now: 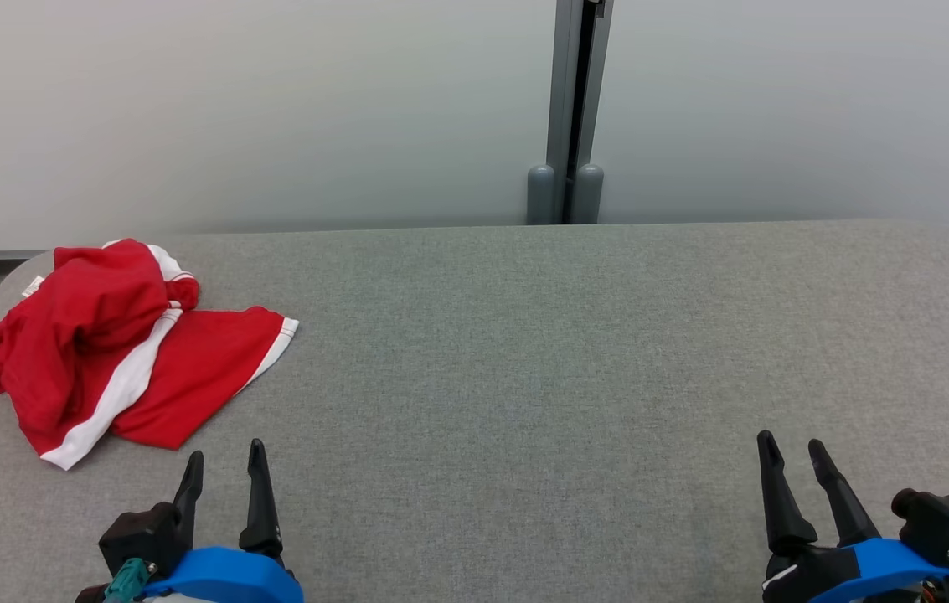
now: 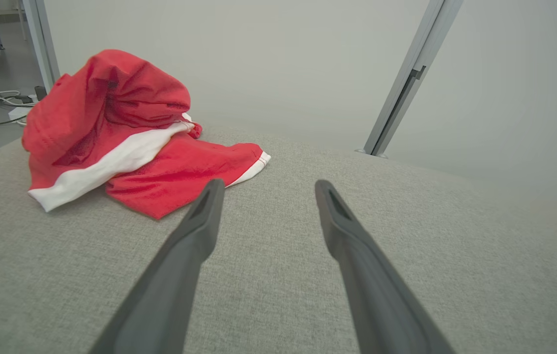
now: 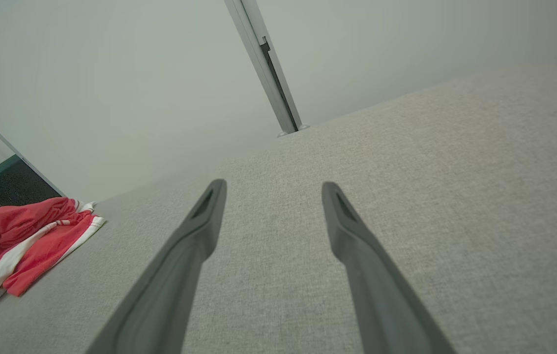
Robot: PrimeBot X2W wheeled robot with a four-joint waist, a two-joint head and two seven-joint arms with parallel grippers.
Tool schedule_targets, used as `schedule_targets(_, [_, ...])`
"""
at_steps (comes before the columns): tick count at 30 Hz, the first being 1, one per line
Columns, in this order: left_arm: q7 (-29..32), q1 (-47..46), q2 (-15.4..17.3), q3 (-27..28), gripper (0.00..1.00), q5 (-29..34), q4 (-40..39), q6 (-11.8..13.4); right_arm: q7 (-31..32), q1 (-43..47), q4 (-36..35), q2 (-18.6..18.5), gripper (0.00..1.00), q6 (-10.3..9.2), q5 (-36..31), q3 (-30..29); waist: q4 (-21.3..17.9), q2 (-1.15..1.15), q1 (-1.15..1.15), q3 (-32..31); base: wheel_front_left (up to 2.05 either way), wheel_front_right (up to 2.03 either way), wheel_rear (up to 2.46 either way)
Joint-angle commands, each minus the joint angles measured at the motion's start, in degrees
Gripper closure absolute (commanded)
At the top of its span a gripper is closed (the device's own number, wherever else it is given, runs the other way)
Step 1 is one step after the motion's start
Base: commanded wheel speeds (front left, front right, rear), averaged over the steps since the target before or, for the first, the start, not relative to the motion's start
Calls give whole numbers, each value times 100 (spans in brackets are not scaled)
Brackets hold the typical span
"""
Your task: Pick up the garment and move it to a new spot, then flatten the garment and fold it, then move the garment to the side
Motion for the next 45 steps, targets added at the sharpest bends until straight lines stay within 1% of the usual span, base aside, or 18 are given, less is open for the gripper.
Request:
schedule_targets(1, [-59, -95, 34, -28, 0, 126, 16, 8, -35, 64, -12, -48, 0, 10, -122, 20, 2, 0, 0, -3, 0, 0, 0])
schedule_targets(19, [-237, -118, 71, -127, 0, 672, 211, 158, -161, 123, -63, -55, 0, 13, -1014, -50, -3, 0, 0, -39, 0, 0, 0])
schedule_targets(26, [-249, -80, 28, -96, 0, 735, 253, 200, -194, 163, -120, -58, 0, 14, -1262, -50, -3, 0, 0, -23, 0, 0, 0])
schedule_targets(33, [-304, -76, 64, -177, 0, 933, 248, 245, -225, 197, -151, -59, 0, 15, -1506, -34, 7, 0, 0, -20, 0, 0, 0])
schedule_targets(36, [-333, -72, 71, -214, 0, 1010, 238, 273, -259, 203, -151, -60, 0, 15, -1578, -31, 10, 0, 0, -20, 0, 0, 0])
schedule_targets(45, [-335, -81, 59, -238, 0, 902, 232, 282, -265, 171, -92, -59, 0, 15, -1500, -30, 15, 0, 0, -19, 0, 0, 0])
